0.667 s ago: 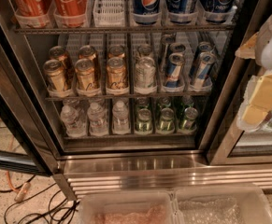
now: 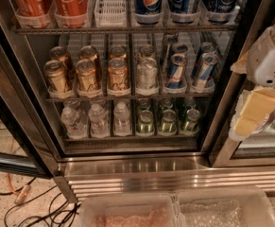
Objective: Pick green can from bottom shelf of fridge
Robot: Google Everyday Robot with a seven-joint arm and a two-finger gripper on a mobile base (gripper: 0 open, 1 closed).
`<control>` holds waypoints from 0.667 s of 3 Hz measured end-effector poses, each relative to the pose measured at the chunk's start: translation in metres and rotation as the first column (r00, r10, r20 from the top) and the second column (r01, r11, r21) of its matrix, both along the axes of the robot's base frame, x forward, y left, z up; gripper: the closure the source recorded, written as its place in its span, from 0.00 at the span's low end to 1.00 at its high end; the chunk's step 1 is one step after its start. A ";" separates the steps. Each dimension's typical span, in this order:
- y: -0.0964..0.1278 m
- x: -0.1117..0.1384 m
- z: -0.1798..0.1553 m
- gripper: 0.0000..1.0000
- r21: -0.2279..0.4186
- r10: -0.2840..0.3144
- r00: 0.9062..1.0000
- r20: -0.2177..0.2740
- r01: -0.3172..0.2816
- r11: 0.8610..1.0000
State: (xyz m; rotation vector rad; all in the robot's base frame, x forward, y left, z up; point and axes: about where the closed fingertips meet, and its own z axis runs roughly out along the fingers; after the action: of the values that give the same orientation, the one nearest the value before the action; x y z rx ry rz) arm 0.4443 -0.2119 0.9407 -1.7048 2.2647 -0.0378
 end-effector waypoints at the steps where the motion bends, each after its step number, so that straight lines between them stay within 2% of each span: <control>1: 0.000 0.000 0.000 0.00 0.000 0.000 1.000 0.000 0.000 1.000; 2: 0.010 -0.001 -0.019 0.00 0.054 0.000 1.000 -0.025 0.002 0.999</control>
Offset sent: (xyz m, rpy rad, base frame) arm -0.0033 0.0234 -0.0521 0.1409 0.0764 -0.0025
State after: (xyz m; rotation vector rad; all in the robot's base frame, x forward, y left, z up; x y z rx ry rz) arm 0.4429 -0.2022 0.9214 -1.6857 2.2630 0.0443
